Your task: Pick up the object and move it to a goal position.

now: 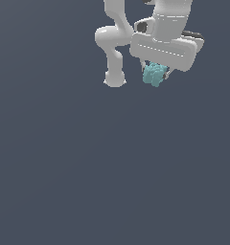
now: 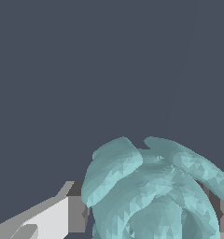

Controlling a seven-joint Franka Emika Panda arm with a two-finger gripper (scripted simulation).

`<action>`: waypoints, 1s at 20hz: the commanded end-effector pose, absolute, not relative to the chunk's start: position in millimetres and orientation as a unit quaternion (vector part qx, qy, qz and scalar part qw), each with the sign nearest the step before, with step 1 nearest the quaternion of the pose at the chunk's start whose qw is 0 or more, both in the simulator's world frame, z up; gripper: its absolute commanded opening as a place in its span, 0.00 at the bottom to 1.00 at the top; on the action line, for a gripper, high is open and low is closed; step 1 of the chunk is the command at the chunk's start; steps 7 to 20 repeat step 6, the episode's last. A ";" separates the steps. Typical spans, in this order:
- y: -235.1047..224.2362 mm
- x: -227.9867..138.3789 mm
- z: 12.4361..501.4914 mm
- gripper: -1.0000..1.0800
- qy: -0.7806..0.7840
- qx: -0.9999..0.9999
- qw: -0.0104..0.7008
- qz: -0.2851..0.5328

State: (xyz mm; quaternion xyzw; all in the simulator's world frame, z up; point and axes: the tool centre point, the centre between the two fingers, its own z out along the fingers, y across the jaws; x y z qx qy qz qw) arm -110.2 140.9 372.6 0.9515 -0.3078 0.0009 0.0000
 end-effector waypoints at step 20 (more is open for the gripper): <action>144.9 -115.5 388.1 0.00 -0.308 0.951 0.000 0.000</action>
